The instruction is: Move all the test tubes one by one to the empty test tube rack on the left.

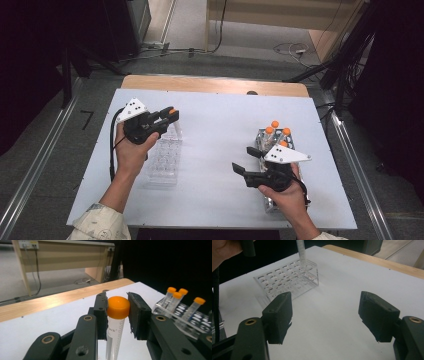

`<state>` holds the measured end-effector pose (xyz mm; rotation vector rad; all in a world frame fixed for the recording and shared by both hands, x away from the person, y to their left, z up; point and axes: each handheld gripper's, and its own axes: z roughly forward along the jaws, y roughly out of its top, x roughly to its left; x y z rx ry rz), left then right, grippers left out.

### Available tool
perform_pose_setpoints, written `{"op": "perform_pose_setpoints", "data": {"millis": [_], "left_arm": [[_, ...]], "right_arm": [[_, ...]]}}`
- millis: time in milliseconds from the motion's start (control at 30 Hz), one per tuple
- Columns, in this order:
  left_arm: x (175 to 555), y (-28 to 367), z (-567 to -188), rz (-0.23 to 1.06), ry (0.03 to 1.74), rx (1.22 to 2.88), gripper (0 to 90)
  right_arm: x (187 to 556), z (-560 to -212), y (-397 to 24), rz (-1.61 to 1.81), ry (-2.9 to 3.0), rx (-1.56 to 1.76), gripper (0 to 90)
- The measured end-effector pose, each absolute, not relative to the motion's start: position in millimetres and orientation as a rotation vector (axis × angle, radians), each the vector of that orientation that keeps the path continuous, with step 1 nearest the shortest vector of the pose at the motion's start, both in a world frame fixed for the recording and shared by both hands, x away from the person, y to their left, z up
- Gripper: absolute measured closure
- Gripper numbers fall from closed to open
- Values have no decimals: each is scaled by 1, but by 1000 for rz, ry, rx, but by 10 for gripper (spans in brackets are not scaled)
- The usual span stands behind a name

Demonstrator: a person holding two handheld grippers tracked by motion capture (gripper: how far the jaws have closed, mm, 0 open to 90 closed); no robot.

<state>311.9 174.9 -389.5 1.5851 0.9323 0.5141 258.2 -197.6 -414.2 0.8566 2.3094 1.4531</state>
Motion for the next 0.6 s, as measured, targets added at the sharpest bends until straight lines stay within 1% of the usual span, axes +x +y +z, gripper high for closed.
{"op": "perform_pose_setpoints", "data": {"millis": [300,600], "left_arm": [[322,182,-392,533,962,1579,706],[330,180,-399,548,970,1591,706]], "right_arm": [[255,-418,-203,1451,2310,872,262],[254,-417,-206,1458,2299,877,263]]}}
